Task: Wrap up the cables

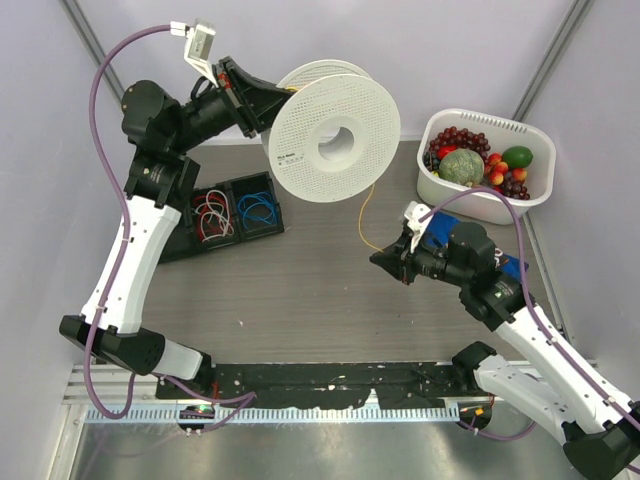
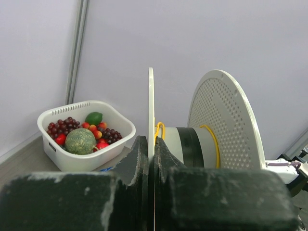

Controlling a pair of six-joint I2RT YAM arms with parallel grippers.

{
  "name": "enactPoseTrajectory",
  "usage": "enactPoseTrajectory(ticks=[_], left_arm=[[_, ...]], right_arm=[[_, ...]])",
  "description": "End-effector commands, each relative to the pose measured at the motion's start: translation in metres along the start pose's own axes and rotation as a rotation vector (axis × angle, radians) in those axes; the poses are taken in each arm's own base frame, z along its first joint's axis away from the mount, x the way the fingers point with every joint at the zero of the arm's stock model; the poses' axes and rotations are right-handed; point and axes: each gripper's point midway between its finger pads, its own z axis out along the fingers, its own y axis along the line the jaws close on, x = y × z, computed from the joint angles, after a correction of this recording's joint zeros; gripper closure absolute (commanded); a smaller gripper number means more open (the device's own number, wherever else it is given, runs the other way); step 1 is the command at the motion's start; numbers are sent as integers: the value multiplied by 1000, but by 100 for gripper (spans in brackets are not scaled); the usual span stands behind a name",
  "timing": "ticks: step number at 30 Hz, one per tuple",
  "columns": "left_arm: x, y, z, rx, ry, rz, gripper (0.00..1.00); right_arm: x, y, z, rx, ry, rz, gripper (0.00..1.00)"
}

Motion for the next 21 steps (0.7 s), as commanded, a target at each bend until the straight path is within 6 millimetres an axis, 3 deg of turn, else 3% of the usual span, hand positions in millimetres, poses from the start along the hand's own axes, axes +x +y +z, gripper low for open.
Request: enactPoseTrajectory(ticks=[1, 8, 21], left_arm=[[-39, -28, -5, 37, -115, 92, 100], [-37, -26, -5, 33, -106, 98, 100], [-39, -20, -4, 18, -125, 102, 100]], right_arm=[[-15, 12, 4, -69, -48, 12, 88], [-18, 14, 4, -89, -20, 13, 65], [-21, 12, 1, -65, -33, 22, 65]])
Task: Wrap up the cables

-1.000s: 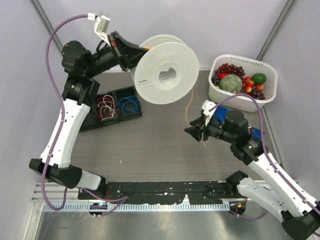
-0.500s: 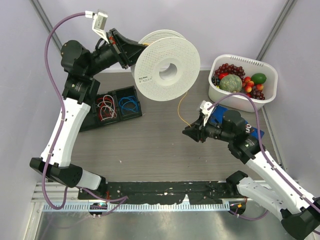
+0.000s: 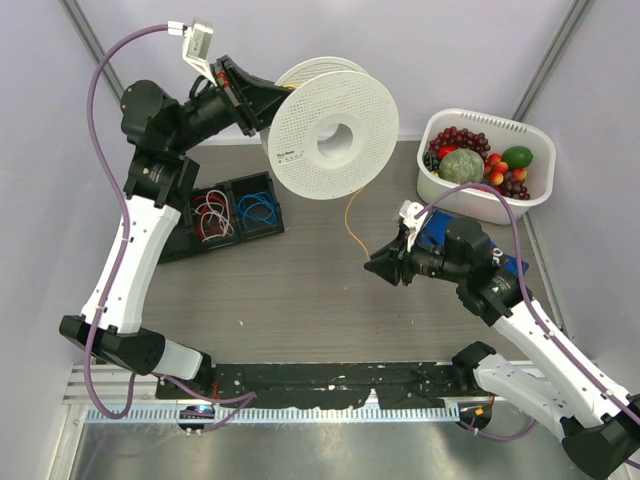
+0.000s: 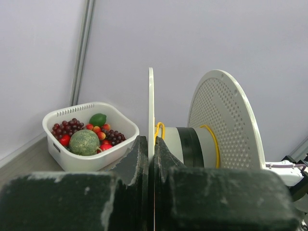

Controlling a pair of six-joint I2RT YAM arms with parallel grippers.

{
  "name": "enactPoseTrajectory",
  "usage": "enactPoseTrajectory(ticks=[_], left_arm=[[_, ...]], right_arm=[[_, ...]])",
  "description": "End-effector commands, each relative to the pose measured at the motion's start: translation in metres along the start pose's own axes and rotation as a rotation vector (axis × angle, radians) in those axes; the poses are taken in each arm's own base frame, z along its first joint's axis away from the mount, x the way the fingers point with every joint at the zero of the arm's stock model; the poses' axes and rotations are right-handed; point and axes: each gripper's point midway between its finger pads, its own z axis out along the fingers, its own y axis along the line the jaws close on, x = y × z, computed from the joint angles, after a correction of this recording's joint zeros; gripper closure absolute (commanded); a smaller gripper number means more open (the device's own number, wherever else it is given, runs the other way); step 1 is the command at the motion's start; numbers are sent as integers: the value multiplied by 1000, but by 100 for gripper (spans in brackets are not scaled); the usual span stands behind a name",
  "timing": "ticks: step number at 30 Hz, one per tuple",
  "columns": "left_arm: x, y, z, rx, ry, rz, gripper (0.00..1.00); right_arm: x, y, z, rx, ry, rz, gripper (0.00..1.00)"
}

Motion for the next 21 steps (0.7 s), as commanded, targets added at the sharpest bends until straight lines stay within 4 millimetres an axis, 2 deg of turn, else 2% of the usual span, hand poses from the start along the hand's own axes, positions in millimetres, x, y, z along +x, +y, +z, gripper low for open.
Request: enactPoseTrajectory(ticks=[1, 3, 6, 8, 13, 15, 20, 21], left_arm=[[-38, -25, -4, 35, -119, 93, 100], [-39, -25, -4, 37, -118, 93, 100], [-41, -25, -4, 37, -125, 94, 100], [-42, -23, -4, 31, -131, 88, 100], [-45, -18, -4, 22, -141, 79, 100], [-44, -17, -4, 20, -140, 78, 100], [-43, -15, -4, 15, -141, 74, 100], [-42, -16, -4, 17, -141, 73, 100]], right_arm=[[-27, 1, -4, 13, -83, -27, 65], [-24, -1, -3, 19, -89, -30, 65], [-20, -2, -4, 30, -97, -36, 79], [-18, -1, -5, 32, -101, -37, 83], [-5, 2, -8, 23, -80, -24, 83], [-5, 2, -8, 23, -80, -26, 85], [-9, 2, -6, 19, -90, -31, 99], [-10, 1, -7, 21, -94, -33, 99]])
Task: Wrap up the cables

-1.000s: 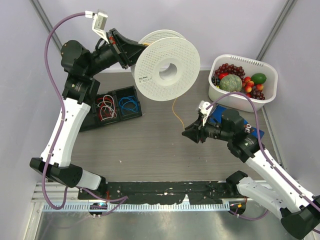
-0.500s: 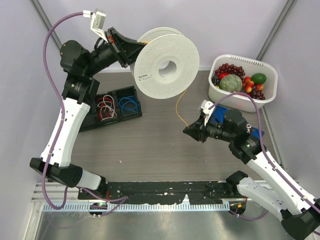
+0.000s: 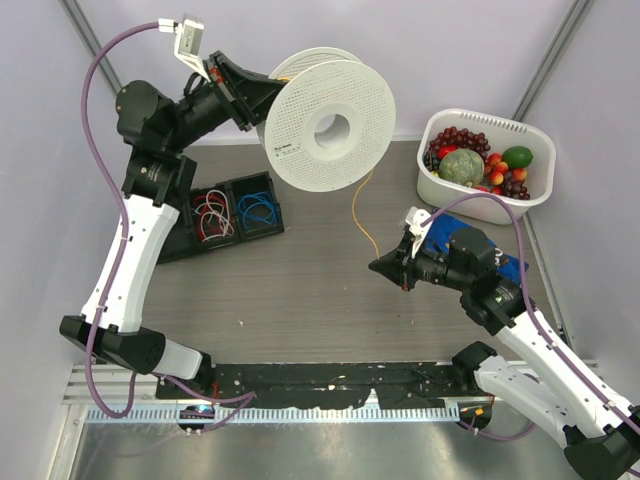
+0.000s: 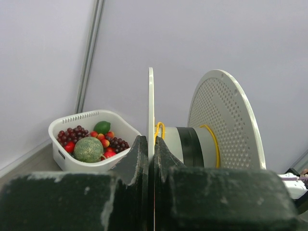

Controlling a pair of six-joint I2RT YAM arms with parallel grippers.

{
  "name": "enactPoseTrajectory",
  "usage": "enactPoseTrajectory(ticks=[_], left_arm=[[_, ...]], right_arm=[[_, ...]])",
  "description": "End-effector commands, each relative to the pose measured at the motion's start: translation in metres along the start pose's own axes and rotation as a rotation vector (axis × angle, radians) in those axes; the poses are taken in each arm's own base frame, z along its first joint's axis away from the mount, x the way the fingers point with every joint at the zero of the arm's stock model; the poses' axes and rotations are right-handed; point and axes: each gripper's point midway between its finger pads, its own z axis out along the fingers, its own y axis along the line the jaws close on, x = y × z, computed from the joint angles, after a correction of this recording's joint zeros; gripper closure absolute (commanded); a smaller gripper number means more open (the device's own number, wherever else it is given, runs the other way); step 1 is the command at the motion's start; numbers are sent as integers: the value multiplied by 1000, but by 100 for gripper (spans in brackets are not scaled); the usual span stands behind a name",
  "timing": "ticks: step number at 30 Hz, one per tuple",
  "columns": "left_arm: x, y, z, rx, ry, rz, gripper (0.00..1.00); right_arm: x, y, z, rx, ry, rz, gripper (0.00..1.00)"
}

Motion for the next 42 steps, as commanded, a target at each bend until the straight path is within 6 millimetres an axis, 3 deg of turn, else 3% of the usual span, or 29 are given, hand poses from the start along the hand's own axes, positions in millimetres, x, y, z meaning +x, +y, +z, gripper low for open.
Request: enactPoseTrajectory(ticks=[1, 5, 8, 9, 13, 17, 20, 26, 31, 37, 42], left_arm=[[-30, -19, -2, 32, -95, 63, 100], [-24, -5, -4, -31, -92, 50, 100], [-18, 29, -10, -204, -105, 50, 100], [-13, 42, -14, -268, -102, 38, 100], [6, 90, -28, -504, -101, -32, 100], [39, 123, -41, -706, -26, -62, 100], [67, 135, -44, -808, 39, -54, 100], [120, 158, -54, -960, 176, -59, 100], [168, 157, -51, -913, 314, -63, 100], [211, 130, -46, -763, 443, -54, 100], [219, 95, -45, -576, 474, -5, 100]], right_arm=[[-18, 0, 0, 2, -65, -31, 99], [-21, -2, 0, 11, -66, -36, 99], [-21, -3, 0, 11, -38, -72, 99], [-11, -6, 2, 15, 12, -60, 99], [-24, -17, 3, 64, 93, -108, 99], [-39, -15, 2, 56, 126, -262, 99], [-35, -12, 7, 37, 235, -405, 99], [-72, 16, 15, -55, 259, -704, 99], [-114, 22, 26, -48, 190, -801, 99], [-158, 15, 48, 25, 106, -812, 99], [-184, 2, 58, 93, 70, -771, 99]])
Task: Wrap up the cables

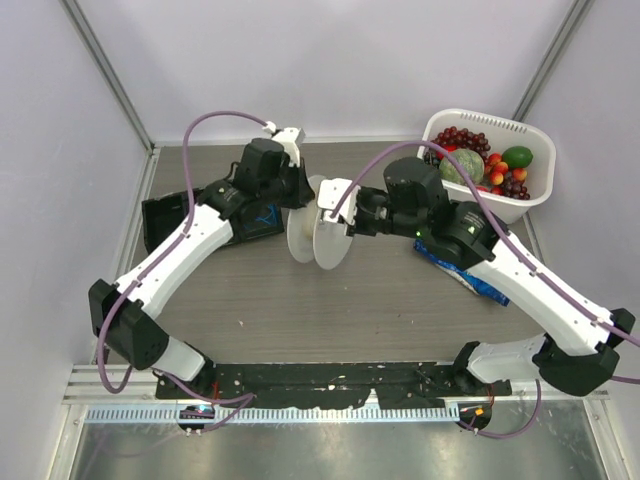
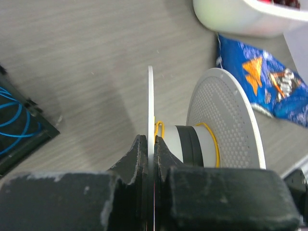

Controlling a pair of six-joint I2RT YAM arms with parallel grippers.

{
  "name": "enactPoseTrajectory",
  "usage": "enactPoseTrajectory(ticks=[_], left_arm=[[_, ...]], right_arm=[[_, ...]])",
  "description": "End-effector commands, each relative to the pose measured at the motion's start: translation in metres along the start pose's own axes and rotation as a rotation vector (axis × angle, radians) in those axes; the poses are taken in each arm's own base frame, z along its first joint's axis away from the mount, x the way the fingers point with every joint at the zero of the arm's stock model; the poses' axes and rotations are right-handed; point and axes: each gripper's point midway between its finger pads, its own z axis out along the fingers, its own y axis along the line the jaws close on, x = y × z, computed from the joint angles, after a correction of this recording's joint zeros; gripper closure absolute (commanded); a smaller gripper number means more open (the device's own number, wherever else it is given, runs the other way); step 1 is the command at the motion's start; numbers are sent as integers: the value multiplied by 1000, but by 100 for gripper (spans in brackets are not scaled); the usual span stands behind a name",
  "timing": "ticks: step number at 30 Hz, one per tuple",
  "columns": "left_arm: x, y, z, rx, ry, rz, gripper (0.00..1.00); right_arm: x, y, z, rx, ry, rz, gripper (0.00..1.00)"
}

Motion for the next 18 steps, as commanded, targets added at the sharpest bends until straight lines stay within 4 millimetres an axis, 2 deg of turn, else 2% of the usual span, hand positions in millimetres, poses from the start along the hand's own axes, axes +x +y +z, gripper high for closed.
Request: enactPoseTrajectory(ticks=[1, 3, 4, 5, 6, 7, 8, 11, 13, 15, 18], left_arm=[[-27, -47, -44, 240, -143, 119, 100], [-16, -54, -52, 309, -124, 173, 100], [-12, -56, -56, 330, -124, 192, 100], [-9, -56, -60, 346, -124, 218, 100], [-6, -58, -64, 362, -124, 240, 100], [-5, -59, -70, 378, -128, 254, 100], [-5, -62, -77, 409, -130, 267, 100], [-8, -68, -93, 508, -151, 275, 100], [-21, -65, -101, 565, -176, 208, 100], [-41, -54, -105, 595, -196, 111, 100], [-79, -42, -112, 662, -252, -42, 100]], right_arm=[[-23, -48, -3, 133, -54, 33, 99], [-16, -60, 0, 146, -47, 55, 99], [-6, -68, 2, 156, -26, 71, 99], [-7, -71, 1, 150, -37, 83, 99], [5, -79, 1, 157, -13, 109, 99], [8, -80, 1, 134, -18, 128, 99], [17, -84, 1, 120, -17, 150, 99], [47, -81, -2, 50, 30, 202, 99], [62, -79, -7, 18, 36, 238, 99], [78, -75, -10, -5, 40, 283, 99], [93, -73, -16, -27, 26, 361, 99]])
